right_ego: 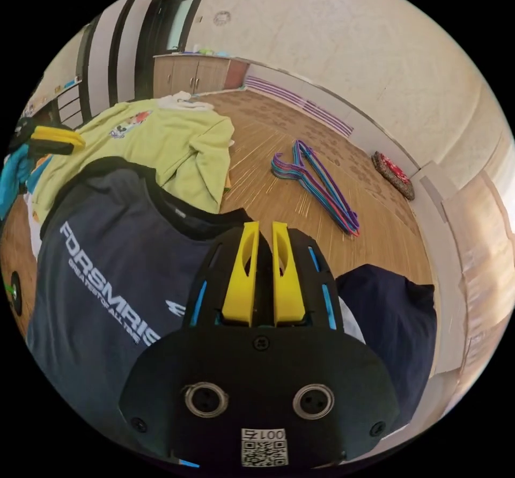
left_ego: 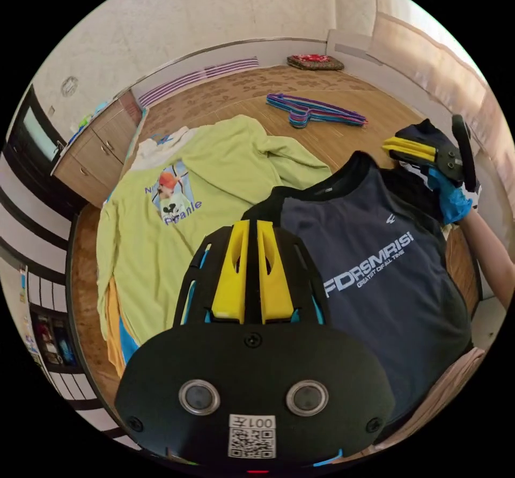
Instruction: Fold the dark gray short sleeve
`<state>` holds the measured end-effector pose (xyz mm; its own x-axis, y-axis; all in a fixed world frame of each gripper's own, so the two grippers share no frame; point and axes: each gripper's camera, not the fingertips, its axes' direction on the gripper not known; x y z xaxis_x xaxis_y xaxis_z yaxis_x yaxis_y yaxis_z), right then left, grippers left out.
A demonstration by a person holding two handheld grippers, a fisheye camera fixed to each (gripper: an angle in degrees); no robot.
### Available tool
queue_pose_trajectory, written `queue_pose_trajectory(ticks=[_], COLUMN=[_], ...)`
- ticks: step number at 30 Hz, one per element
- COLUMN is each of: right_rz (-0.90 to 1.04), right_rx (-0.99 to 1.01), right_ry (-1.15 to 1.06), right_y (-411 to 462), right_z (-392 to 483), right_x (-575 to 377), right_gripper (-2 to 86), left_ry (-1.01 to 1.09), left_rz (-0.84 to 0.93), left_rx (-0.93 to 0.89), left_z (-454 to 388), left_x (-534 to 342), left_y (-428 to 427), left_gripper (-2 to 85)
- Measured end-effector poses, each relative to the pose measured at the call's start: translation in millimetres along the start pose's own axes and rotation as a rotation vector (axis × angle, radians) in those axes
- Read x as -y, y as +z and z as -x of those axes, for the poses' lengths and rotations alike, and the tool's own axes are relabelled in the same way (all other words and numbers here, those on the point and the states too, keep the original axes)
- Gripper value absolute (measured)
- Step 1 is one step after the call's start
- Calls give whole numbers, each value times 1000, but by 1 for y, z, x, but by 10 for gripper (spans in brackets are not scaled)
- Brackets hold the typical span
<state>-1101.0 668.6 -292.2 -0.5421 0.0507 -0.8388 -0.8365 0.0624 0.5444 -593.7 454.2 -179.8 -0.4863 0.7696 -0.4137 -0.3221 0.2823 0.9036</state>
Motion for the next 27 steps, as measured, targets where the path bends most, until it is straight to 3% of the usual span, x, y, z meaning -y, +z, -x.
queue_pose_trajectory(ticks=[5,10,17,27], right_rz=[125,185,220,254], right_rx=[16,24,-7,0], right_ry=[-9,143,290,390], right_y=[1,-13,-15,-16], right_z=[-27,-51,-57,-68], right_x=[-53,-121,-161,-176], right_gripper=[14,14,21,60], left_ry=[-22,-54,-122,-125], left_rz=[51,156,195,165], left_rx=[-6,-83,-122,78], left_z=[1,-8,-24,-30], left_x=[-25,-55,-65,-52], left_y=[-2,16,28,-2], left_gripper=[22,56,34,-16])
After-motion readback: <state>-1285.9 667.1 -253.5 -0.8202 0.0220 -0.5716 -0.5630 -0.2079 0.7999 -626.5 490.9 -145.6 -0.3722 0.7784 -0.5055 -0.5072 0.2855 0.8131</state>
